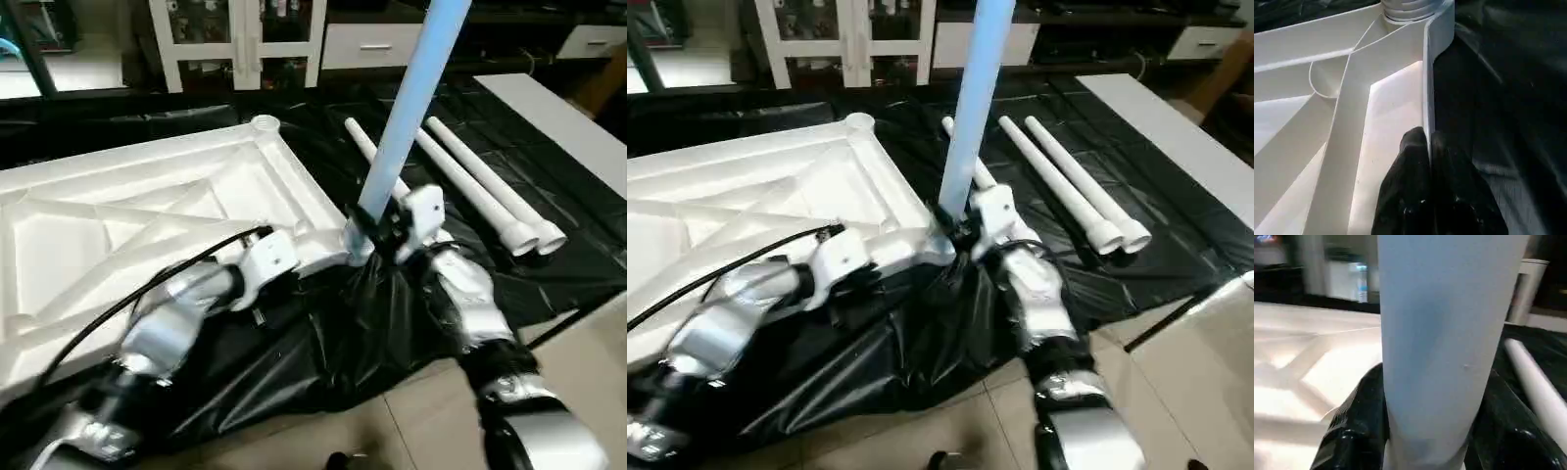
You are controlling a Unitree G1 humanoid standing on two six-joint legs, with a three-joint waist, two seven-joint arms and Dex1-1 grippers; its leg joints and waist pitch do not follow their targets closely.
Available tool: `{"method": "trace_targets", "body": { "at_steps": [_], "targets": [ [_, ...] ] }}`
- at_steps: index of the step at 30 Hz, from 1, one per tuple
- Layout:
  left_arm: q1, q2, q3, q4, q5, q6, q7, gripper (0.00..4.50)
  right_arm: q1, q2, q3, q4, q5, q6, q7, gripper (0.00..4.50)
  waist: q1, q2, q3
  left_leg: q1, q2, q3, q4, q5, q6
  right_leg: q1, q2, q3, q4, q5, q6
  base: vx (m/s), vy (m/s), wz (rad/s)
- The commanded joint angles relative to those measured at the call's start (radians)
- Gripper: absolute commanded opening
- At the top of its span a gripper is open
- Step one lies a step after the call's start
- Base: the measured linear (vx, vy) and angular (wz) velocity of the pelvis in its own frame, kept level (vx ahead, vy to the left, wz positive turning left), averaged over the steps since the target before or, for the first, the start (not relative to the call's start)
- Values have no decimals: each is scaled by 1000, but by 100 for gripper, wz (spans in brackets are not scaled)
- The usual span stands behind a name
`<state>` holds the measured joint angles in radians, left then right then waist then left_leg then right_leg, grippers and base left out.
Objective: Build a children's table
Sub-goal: Insert table leg to table base
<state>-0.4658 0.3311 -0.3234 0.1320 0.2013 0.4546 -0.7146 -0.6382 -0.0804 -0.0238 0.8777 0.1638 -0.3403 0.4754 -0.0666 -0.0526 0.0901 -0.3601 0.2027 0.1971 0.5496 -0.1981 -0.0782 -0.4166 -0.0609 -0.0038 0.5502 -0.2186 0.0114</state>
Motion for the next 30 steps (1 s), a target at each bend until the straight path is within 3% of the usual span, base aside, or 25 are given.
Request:
{"method": "trace_targets", "body": {
  "at_steps": [1, 3, 5, 7, 8, 11, 18, 20, 22, 23, 25, 26, 27, 29, 30],
  "targets": [
    [-43, -49, -12, -45, 26, 62, 71, 0, 75, 20, -20, 204, -15, 141, -106, 184, -10, 27, -1, 23, 32, -30, -94, -595, -51, -19, -48, 18, -85, -461, -105, 0, 0, 0],
    [-61, -80, -11, -48, 46, 111, 112, 0, 55, 40, -71, 223, 24, 153, -184, 184, -12, 27, -4, 18, 33, -28, -94, -553, -50, -13, -50, 19, -78, -395, -121, 0, 0, 0],
    [-66, -88, -11, -50, 52, 127, 126, 0, 49, 46, -87, 228, 35, 156, -206, 184, -9, 27, -6, 16, 34, -23, -91, -515, -45, -11, -48, 20, -75, -338, -131, 0, 0, 0],
    [-76, -113, -9, -50, 76, 174, 170, 0, 33, 57, -112, 242, 42, 158, -298, 184, -8, 26, -8, 5, 33, -17, -90, -431, -35, 1, -49, 21, -65, -251, -152, 0, 0, 0],
    [-77, -117, -8, -49, 83, 183, 180, 0, 30, 59, -119, 247, 42, 157, -325, 184, -8, 26, -10, 2, 31, -17, -89, -412, -30, 6, -49, 19, -64, -250, -151, 0, 0, 0],
    [-75, -118, -11, -46, 88, 192, 187, 0, 26, 66, -121, 252, 33, 155, -342, 184, -7, 26, -8, 7, 32, -13, -86, -422, -27, -2, -48, 18, -70, -281, -144, 0, 0, 0],
    [-45, -71, -29, -62, 59, 127, 122, 0, 22, 74, -59, 226, 6, 126, -166, 184, -11, 27, -9, 0, 34, -17, -87, -426, -29, 2, -48, 15, -65, -272, -150, 0, 0, 0],
    [-18, -25, -47, -76, 44, 63, 64, 0, 18, 60, -28, 202, -1, 116, -80, 184, -10, 29, -10, 0, 34, -17, -86, -419, -24, 5, -47, 13, -65, -259, -157, 0, 0, 0],
    [58, 81, -75, -107, -8, -146, -77, 0, 12, 17, 17, 152, 2, 127, 105, 184, -18, 26, -10, -18, 31, -25, -89, -417, -4, 18, -51, 11, -62, -283, -165, 0, 0, 0],
    [87, 116, -81, -121, -32, -205, -130, 0, 11, 2, 23, 137, 15, 144, 169, 184, -22, 27, -11, -19, 33, -26, -89, -422, -2, 18, -54, 14, -62, -302, -164, 0, 0, 0],
    [121, 172, -80, -109, -39, -267, -170, 0, 13, -36, 34, 107, 38, 175, 298, 184, -22, 27, -12, -8, 34, -24, -86, -423, 5, 10, -51, 16, -63, -296, -171, 0, 0, 0],
    [130, 187, -77, -104, -44, -283, -180, 0, 15, -49, 38, 97, 44, 183, 343, 184, -20, 33, -18, 0, 36, -16, -81, -347, 17, 14, -47, 18, -54, -186, -208, 0, 0, 0],
    [143, 204, -61, -92, -65, -309, -204, 0, 19, -77, 44, 79, 62, 209, 443, 184, -20, 28, -19, 3, 36, -11, -79, -320, 27, 15, -44, 17, -52, -147, -223, 0, 0, 0],
    [154, 221, -33, -72, -100, -337, -239, 0, 28, -126, 64, 59, 76, 239, 595, 184, -14, 28, -23, 2, 38, -6, -72, -184, 57, 32, -43, 15, -30, 22, -277, 0, 0, 0],
    [152, 226, -24, -62, -108, -348, -247, 0, 29, -144, 73, 61, 74, 246, 645, 184, -11, 25, -24, 6, 38, -3, -68, -157, 67, 31, -42, 15, -27, 56, -287, 55, 22, -3]
  ]
}}
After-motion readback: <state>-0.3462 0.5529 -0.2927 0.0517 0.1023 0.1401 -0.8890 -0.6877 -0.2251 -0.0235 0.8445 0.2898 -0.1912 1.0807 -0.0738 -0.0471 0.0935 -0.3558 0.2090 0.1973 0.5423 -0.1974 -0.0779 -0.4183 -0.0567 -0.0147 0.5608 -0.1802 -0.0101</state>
